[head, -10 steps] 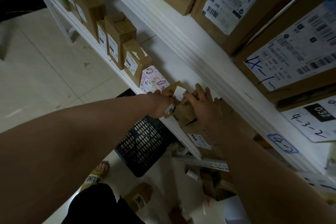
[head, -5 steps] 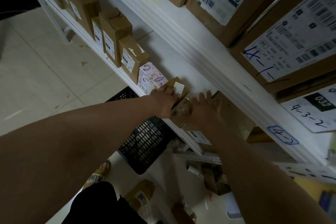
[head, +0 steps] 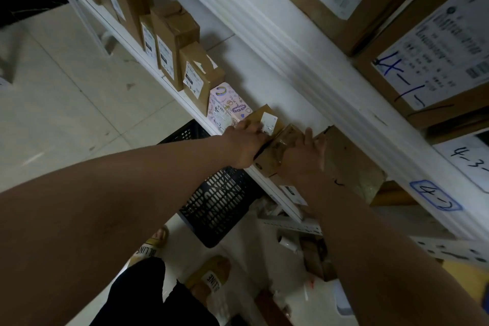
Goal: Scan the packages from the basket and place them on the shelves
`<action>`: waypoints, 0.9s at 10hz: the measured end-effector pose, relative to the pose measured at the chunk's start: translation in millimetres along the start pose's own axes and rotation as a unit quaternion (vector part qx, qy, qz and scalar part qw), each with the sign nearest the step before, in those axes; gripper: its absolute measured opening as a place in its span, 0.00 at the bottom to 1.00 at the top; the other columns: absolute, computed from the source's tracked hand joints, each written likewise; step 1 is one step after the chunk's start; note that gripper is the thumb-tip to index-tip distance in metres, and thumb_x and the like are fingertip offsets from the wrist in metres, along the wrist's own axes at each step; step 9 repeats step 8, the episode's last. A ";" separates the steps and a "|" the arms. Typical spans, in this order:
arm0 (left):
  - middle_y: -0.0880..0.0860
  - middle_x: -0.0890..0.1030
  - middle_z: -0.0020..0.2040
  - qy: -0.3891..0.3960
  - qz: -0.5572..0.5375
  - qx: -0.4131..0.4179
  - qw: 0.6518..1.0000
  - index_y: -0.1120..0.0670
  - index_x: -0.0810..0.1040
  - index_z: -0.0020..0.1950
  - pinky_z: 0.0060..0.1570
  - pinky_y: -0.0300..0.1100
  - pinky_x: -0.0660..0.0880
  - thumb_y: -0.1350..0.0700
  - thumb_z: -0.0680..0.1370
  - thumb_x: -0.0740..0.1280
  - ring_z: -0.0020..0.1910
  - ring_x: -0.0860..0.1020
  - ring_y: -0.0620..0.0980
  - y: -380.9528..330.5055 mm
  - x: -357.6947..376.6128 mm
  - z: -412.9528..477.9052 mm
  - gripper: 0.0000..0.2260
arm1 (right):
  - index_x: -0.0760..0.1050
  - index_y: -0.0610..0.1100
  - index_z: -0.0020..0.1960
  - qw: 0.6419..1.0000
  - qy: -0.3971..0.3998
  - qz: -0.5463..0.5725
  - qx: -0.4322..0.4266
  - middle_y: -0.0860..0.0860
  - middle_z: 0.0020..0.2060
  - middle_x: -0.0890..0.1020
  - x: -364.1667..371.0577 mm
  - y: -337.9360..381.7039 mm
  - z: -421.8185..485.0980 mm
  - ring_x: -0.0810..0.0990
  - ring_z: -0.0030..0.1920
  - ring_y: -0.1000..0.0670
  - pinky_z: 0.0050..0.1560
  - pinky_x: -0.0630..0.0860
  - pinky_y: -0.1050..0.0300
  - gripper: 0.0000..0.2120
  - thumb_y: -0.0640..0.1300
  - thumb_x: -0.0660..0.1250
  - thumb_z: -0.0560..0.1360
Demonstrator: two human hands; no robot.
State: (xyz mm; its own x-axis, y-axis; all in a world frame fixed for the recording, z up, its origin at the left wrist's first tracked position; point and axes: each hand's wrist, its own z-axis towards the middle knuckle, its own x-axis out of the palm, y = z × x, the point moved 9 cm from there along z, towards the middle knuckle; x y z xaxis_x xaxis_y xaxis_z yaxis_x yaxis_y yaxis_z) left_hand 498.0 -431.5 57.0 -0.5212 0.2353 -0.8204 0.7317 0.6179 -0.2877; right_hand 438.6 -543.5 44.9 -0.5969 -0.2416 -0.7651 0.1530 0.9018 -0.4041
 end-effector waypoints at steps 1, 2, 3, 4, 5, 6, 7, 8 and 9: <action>0.55 0.48 0.81 0.008 0.000 -0.003 1.000 0.50 0.55 0.81 0.70 0.62 0.61 0.58 0.78 0.65 0.78 0.50 0.62 -1.0 0.9 0.5 0.34 | 0.68 0.51 0.76 0.999 -0.001 0.035 0.005 0.44 0.80 0.58 -4.2 -1.1 1.4 0.45 0.81 0.37 0.76 0.45 0.30 0.27 0.60 0.53 0.81; 0.55 0.48 0.81 0.013 -0.002 -0.003 1.000 0.50 0.55 0.81 0.70 0.62 0.62 0.58 0.78 0.65 0.78 0.49 0.62 -2.5 -1.0 -0.9 0.33 | 0.64 0.47 0.78 0.996 -0.028 0.082 0.026 0.45 0.78 0.64 -11.6 -9.4 0.3 0.50 0.81 0.39 0.75 0.49 0.33 0.30 0.59 0.55 0.80; 0.56 0.50 0.81 0.019 -0.013 -0.005 1.000 0.50 0.58 0.80 0.69 0.62 0.63 0.58 0.78 0.66 0.78 0.49 0.63 -3.4 -4.3 -2.8 0.32 | 0.70 0.44 0.72 0.989 -0.092 0.111 0.043 0.45 0.69 0.75 -30.6 -20.2 -15.2 0.63 0.76 0.41 0.73 0.57 0.40 0.26 0.57 0.59 0.79; 0.57 0.53 0.80 0.021 -0.006 -0.007 1.000 0.51 0.61 0.78 0.69 0.62 0.64 0.54 0.78 0.66 0.77 0.50 0.63 -5.0 -10.2 -6.3 0.29 | 0.70 0.43 0.71 0.984 -0.114 0.127 0.039 0.45 0.65 0.77 -48.0 -19.8 -36.3 0.70 0.69 0.42 0.70 0.62 0.45 0.24 0.55 0.59 0.80; 0.58 0.55 0.79 0.018 -0.009 0.016 1.000 0.52 0.63 0.77 0.71 0.57 0.62 0.52 0.79 0.67 0.76 0.53 0.63 -8.6 -25.3 -17.8 0.28 | 0.76 0.44 0.62 0.979 -0.130 0.141 0.064 0.46 0.56 0.81 -69.2 -19.8 -54.4 0.76 0.60 0.43 0.64 0.67 0.47 0.19 0.56 0.59 0.79; 0.60 0.62 0.76 0.006 0.031 0.037 0.999 0.54 0.66 0.76 0.73 0.48 0.59 0.52 0.79 0.66 0.74 0.59 0.59 -9.7 -49.0 -37.4 0.26 | 0.74 0.42 0.42 0.962 -0.172 0.200 0.073 0.44 0.38 0.81 -103.8 -10.8 -79.8 0.81 0.42 0.43 0.47 0.73 0.49 0.20 0.57 0.53 0.73; 0.61 0.69 0.72 0.008 0.027 0.051 0.998 0.57 0.68 0.75 0.70 0.46 0.65 0.52 0.80 0.65 0.70 0.68 0.59 -4.8 -69.1 -56.7 0.24 | 0.74 0.39 0.51 0.950 -0.173 0.251 0.069 0.41 0.44 0.83 -128.1 0.6 -101.0 0.82 0.45 0.43 0.42 0.69 0.53 0.21 0.53 0.49 0.76; 0.60 0.77 0.65 0.038 0.002 0.061 0.997 0.61 0.74 0.67 0.59 0.45 0.75 0.56 0.82 0.63 0.60 0.77 0.57 8.4 -80.1 -76.9 0.16 | 0.71 0.40 0.62 0.939 -0.107 0.312 0.092 0.43 0.55 0.82 -138.9 6.7 -110.0 0.81 0.55 0.44 0.44 0.70 0.58 0.15 0.50 0.58 0.83; 0.60 0.77 0.65 0.038 0.002 0.061 0.997 0.61 0.74 0.67 0.59 0.45 0.75 0.56 0.82 0.63 0.60 0.77 0.57 8.4 -80.1 -76.9 0.16 | 0.71 0.40 0.62 0.939 -0.107 0.312 0.092 0.43 0.55 0.82 -138.9 6.7 -110.0 0.81 0.55 0.44 0.44 0.70 0.58 0.15 0.50 0.58 0.83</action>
